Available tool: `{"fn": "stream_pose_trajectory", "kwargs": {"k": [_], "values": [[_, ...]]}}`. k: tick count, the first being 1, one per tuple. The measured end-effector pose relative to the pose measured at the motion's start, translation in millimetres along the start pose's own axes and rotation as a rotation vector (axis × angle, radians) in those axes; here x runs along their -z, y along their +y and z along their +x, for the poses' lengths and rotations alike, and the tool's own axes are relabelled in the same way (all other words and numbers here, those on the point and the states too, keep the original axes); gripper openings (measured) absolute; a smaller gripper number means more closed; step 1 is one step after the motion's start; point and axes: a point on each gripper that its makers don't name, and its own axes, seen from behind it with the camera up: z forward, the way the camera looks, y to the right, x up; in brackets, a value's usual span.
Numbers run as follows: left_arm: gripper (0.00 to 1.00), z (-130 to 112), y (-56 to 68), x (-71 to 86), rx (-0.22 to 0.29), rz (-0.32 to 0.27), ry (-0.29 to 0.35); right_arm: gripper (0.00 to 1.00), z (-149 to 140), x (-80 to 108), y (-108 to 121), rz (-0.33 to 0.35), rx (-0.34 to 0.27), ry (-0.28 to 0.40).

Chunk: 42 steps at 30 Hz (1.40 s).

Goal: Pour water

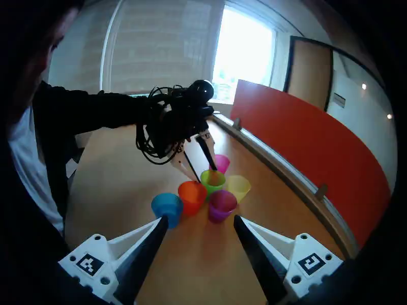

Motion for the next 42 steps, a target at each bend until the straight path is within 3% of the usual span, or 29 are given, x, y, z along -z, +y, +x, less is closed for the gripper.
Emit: {"fn": "stream_pose_trajectory", "kwargs": {"k": [15,29,42], "values": [[0.93,5,0.4,-13.6,-0.008,0.003,0.005,1.0,-3,-1.2,0,0.002,-0.001,0.0],[0.88,6,0.9,-14.3,0.018,0.004,0.038,1.0,-5,0.1,0,0.0,-0.002,0.005],[0.87,23,-2.3,6.9,0.035,0.041,0.123,1.0,0,-0.2,-1,0.002,-0.007,0.018]]}}
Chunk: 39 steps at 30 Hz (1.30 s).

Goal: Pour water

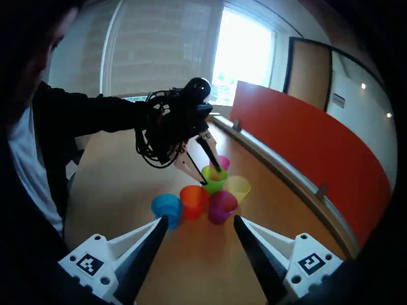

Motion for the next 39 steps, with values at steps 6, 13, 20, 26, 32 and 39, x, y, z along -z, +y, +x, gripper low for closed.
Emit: {"fn": "stream_pose_trajectory", "kwargs": {"k": [6,13,20,26,32,39], "values": [[0.87,24,3.2,13.8,0.014,0.021,0.087,1.0,2,-0.4,0,0.0,0.0,0.005],[0.87,56,5.3,31.3,0.043,0.038,0.202,1.0,5,0.0,-1,-0.002,-0.001,0.013],[0.87,80,5.0,50.2,0.064,0.05,0.289,1.0,10,0.4,-2,-0.004,-0.001,0.026],[0.87,93,6.0,62.2,0.054,0.06,0.332,1.0,12,1.0,-3,-0.006,0.0,0.03],[0.88,109,8.5,72.6,0.054,0.055,0.388,1.0,14,0.4,-2,-0.004,-0.005,0.038],[0.88,127,9.6,81.9,0.072,0.047,0.457,1.0,14,-1.1,-3,-0.002,-0.004,0.042]]}}
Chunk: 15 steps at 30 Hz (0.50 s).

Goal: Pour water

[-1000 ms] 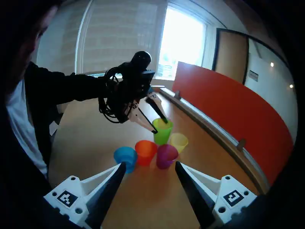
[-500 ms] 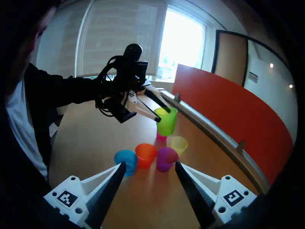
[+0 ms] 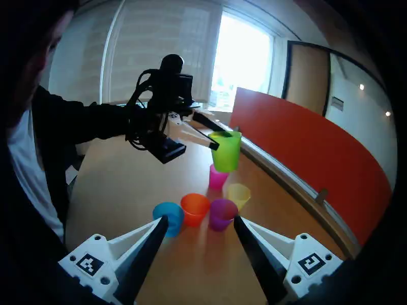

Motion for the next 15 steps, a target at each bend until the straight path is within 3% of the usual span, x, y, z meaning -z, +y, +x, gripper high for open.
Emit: {"fn": "stream_pose_trajectory", "kwargs": {"k": [15], "values": [[0.88,20,2.9,2.6,0.002,-0.001,0.053,1.0,1,-2.0,-1,0.003,-0.003,0.005]]}}
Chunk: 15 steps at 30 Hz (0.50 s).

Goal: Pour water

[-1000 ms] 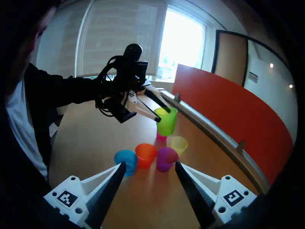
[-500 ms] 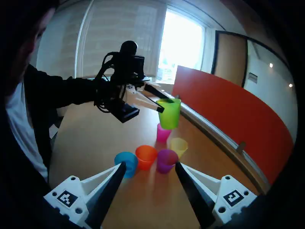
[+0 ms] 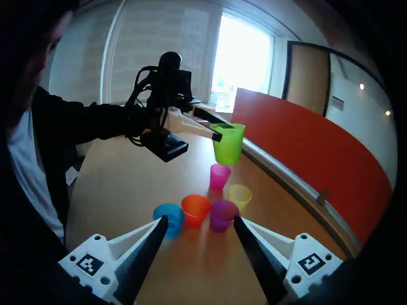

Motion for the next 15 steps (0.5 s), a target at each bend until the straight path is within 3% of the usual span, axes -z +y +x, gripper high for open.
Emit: {"fn": "stream_pose_trajectory", "kwargs": {"k": [15], "values": [[0.88,2.8,3.8,-2.4,0.001,-0.006,0.013,1.0,0.5,-0.6,-0.2,0.002,0.001,0.002]]}}
